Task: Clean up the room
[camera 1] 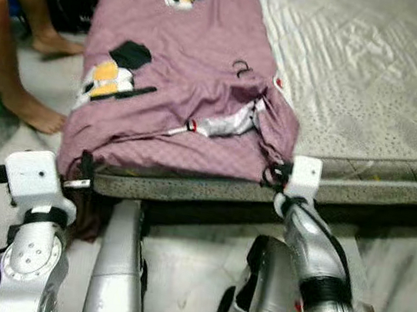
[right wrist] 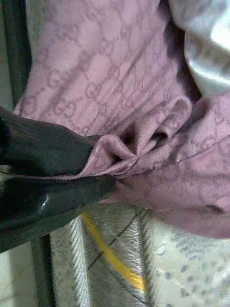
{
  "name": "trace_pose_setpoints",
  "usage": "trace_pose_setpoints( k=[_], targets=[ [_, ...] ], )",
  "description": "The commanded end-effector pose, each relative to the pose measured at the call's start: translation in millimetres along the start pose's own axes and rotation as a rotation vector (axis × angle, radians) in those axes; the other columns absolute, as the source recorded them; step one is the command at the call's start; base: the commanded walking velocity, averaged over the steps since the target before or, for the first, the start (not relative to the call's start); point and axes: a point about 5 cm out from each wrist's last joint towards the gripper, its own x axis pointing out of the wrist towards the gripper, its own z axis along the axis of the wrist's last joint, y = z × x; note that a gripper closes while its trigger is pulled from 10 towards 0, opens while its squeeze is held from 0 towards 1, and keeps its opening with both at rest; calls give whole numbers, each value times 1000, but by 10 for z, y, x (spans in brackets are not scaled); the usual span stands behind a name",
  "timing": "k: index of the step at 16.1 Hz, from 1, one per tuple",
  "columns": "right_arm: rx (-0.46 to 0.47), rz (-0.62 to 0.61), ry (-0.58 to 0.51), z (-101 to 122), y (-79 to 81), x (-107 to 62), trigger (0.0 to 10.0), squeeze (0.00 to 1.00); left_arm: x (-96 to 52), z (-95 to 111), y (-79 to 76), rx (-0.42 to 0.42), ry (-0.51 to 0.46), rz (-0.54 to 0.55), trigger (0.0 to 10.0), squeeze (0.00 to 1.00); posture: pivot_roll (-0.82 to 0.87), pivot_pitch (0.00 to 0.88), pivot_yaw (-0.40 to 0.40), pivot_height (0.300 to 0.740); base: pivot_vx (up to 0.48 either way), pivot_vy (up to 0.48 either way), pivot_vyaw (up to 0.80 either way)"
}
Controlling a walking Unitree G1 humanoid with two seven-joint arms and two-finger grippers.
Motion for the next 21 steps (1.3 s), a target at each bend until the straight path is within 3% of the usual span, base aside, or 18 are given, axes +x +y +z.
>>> trace_pose_setpoints(
  k=[1, 3, 4, 5, 6, 7, 10, 12, 14, 16, 18, 19, 21],
  targets=[
    [-8, -24, 36, -76, -121, -116, 0, 0, 20, -32, 6, 8, 8, -7, 10000, 0, 125, 80, -6, 525, 0, 0, 0],
    [-49, -15, 36, -99, -208, -286, 0, 0, 69, -35, -26, 9, 3, -25, 10000, 0, 110, 71, 2, 525, 0, 0, 0],
    [-80, -5, 75, -189, -282, -437, 5373, 0, 112, -43, -65, 13, 4, -42, 10000, 0, 95, 63, 13, 525, 0, 0, 0],
    [-83, 10, 92, -216, -294, -494, 10000, 0, 129, -48, -86, 15, 5, -53, 10000, 0, 92, 60, 18, 525, 0, 0, 0],
    [-110, 1, 98, -226, -305, -505, 10000, 576, 144, -55, -97, 15, 7, -60, 10000, 0, 88, 57, 21, 525, 0, 0, 0],
    [-147, -10, 119, -251, -318, -502, 10000, 1000, 158, -71, -103, 27, 19, -65, 10000, 0, 88, 54, 25, 525, 0, 0, 0],
    [-186, -60, 135, -188, -342, -436, 10000, 1000, 207, -70, -82, 35, 16, -63, 10000, 0, 95, 42, 28, 525, 0, 0, 0],
    [-253, -91, 17, 75, -380, -402, 10000, 1000, 232, -69, -55, 38, 11, -58, 10000, 0, 95, 37, 27, 525, 0, 0, 0],
    [-214, 0, -69, 228, -201, -333, 10000, 1000, 244, -64, -55, 38, 3, -54, 10000, 0, 95, 32, 26, 525, 0, 0, 0],
    [-196, 56, -75, 240, -46, -255, 10000, 1000, 246, -57, -68, 38, -4, -58, 10000, 0, 97, 30, 30, 525, 0, 0, 0],
    [-173, 94, -78, 269, 173, -80, 10000, 1000, 221, -34, -94, 36, -15, -70, 10000, 0, 124, 40, 35, 525, 0, 0, 0],
    [-162, 128, -86, 318, 387, 113, 10000, 1000, 195, 5, -116, 47, -29, -95, 10000, 0, 137, 47, 35, 525, 0, 0, 0],
    [-173, 135, -82, 333, 510, 220, 10000, 1000, 165, 12, -105, 46, -31, -95, 10000, 0, 154, 60, 28, 525, 0, 0, 0]
  ],
)
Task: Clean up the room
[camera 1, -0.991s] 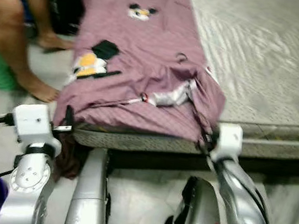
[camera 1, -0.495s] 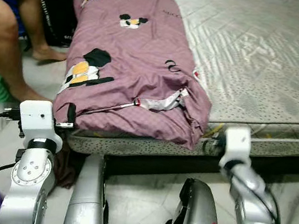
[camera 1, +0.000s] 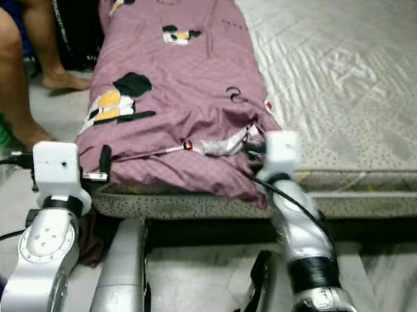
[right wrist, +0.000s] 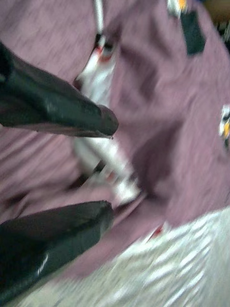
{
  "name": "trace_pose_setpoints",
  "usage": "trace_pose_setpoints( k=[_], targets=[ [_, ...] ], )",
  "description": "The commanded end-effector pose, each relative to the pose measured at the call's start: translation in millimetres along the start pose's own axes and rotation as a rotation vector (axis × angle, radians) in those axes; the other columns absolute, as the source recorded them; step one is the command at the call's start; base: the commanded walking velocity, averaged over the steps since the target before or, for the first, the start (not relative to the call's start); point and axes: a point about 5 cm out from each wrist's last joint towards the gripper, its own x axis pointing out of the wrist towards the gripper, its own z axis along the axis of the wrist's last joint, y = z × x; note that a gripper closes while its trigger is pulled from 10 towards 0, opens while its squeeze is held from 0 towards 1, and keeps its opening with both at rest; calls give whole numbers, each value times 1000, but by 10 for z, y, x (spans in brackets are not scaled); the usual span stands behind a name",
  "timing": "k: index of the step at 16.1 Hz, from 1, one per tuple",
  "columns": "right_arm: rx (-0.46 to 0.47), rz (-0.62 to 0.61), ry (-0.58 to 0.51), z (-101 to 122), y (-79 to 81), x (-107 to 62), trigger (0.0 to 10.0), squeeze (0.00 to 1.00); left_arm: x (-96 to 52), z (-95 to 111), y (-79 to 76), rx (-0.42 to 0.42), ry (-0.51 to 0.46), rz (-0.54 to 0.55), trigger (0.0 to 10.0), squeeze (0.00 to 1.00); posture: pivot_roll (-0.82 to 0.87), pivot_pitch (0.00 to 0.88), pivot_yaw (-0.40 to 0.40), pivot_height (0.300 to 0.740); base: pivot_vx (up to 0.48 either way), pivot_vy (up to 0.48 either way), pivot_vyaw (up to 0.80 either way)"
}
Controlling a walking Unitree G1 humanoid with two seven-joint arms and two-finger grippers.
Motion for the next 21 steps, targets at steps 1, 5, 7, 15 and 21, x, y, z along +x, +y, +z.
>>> trace_pose_setpoints(
  k=[1, 5, 7, 15, 21],
  targets=[
    [-12, -18, 38, -61, 36, 76, 10000, 1000, -35, 24, 40, 12, -5, 17, 10000, 0, 176, 74, 16, 525, 0, 0, 0],
    [-80, -52, 45, 20, 117, 219, 10000, 0, -162, 67, 66, 17, -8, 45, 10000, 0, 236, 114, -12, 525, 0, 0, 0],
    [-120, -109, 59, 15, 21, 254, 10000, 0, -259, 45, 108, 25, 14, 63, 10000, 0, 249, 140, -12, 525, 0, 0, 0],
    [-127, -299, 147, -141, -442, 174, 0, 0, -560, 25, 126, 29, 81, 67, 10000, 0, 267, 218, 4, 525, 0, 0, 0],
    [-111, -308, 116, -163, -441, 154, 0, 0, -569, 48, 115, 26, 98, 57, 10000, 0, 250, 249, 23, 525, 0, 0, 0]
  ],
)
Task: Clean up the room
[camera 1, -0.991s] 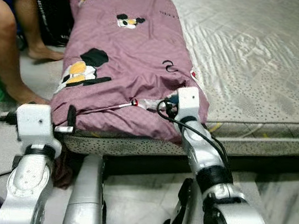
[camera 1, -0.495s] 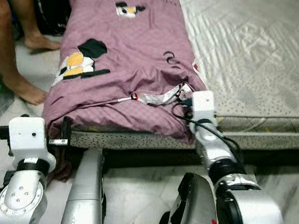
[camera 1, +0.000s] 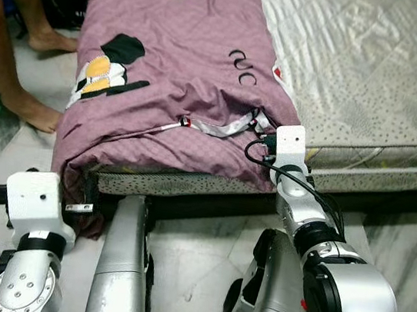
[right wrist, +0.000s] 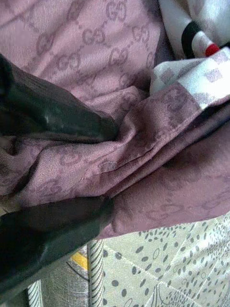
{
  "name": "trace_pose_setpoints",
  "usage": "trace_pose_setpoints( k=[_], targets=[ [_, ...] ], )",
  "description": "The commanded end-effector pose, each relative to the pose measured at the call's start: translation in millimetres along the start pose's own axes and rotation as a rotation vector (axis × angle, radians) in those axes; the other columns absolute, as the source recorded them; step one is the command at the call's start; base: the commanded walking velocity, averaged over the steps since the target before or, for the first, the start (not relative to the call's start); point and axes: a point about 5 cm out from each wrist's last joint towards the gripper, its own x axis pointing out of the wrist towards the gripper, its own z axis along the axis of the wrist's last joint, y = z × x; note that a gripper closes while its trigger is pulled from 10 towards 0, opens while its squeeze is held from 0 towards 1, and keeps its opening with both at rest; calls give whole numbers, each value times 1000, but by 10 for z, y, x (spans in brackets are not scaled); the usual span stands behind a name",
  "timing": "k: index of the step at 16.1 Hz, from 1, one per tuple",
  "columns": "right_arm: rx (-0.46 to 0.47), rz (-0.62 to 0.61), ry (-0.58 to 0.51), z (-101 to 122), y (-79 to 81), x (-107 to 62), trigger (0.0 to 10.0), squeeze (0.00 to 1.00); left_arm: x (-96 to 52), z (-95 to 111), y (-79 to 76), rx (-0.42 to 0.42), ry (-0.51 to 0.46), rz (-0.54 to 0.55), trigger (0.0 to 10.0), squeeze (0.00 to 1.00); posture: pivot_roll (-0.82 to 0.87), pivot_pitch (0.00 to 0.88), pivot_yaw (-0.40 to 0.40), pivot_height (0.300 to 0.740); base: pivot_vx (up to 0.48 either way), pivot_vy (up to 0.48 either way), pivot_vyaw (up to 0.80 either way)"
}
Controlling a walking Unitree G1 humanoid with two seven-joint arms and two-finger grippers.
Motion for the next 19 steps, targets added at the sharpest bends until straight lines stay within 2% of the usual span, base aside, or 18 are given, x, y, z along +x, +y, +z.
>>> trace_pose_setpoints(
  k=[1, 5, 9, 12, 16, 19],
  targets=[
    [27, -24, 20, -60, -51, -9, 0, 0, -7, -35, 53, 19, 22, 13, 10000, 0, 245, 247, 24, 525, 0, 0, 0],
    [99, -72, 50, -155, -189, -24, 0, 0, 37, -57, 48, 19, 24, 12, 10000, 0, 239, 219, 24, 525, 0, 0, 0],
    [144, -49, 30, -104, -192, -10, 0, 0, 168, -11, 47, 19, -3, 14, 10000, 0, 232, 173, 21, 525, 0, 0, 0],
    [169, -25, 39, -196, -209, -45, 0, 0, 241, -3, 51, 16, -19, 18, 10000, 0, 218, 144, 15, 525, 0, 0, 0],
    [171, -13, 43, -377, -329, -141, 0, 0, 361, 10, 53, 10, -39, 23, 10000, 0, 195, 114, 15, 525, 0, 0, 0],
    [168, 5, 51, -581, -424, -330, 0, 0, 430, -2, 26, 1, -48, 15, 10000, 0, 171, 88, 21, 525, 0, 0, 0]
  ],
)
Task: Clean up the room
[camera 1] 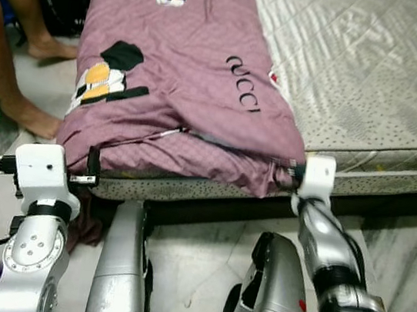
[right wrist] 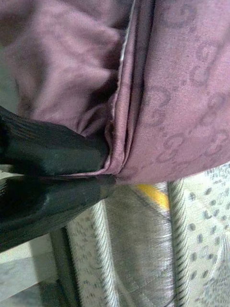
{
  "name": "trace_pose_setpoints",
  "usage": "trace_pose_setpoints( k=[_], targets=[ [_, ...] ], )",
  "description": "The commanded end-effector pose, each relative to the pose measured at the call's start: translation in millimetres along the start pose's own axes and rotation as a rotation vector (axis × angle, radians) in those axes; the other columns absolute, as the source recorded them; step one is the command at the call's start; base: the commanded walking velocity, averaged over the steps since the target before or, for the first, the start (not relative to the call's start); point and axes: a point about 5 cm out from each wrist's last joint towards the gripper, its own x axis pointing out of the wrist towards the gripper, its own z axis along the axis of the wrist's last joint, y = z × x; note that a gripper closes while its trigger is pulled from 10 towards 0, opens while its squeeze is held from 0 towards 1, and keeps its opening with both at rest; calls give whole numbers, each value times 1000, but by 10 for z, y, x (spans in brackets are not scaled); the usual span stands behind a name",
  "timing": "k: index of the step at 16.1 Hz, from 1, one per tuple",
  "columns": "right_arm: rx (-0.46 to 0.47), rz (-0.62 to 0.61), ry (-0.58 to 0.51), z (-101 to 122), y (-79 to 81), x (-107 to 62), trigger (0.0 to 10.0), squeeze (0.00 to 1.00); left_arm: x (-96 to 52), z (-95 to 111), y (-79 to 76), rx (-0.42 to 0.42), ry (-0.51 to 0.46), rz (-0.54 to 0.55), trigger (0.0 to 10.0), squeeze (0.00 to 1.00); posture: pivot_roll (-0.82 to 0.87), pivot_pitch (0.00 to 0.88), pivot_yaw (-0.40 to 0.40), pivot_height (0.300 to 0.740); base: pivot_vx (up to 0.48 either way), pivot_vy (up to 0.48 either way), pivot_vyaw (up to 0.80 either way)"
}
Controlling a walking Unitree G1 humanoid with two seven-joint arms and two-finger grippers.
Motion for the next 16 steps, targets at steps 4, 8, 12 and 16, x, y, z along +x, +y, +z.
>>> trace_pose_setpoints(
  k=[4, 8, 12, 16],
  targets=[
    [-12, 23, 21, -94, -103, -205, 0, 0, 102, -4, 13, -2, -19, 1, 10000, 0, 153, 60, 20, 525, 0, 0, 0],
    [-56, 43, 67, -245, -247, -520, 0, 0, 176, -23, 16, 0, -28, -3, 10000, 0, 110, 24, 22, 525, 0, 0, 0],
    [-224, 139, 94, -315, -187, -577, 10000, 0, 336, -52, -16, 24, -23, 12, 10000, 0, 68, 0, 28, 525, 0, 0, 0],
    [-238, 174, -48, 175, -29, -279, 10000, 1000, 426, -29, -72, 33, -51, -2, 10000, 0, 56, 0, 25, 525, 0, 0, 0]
  ],
)
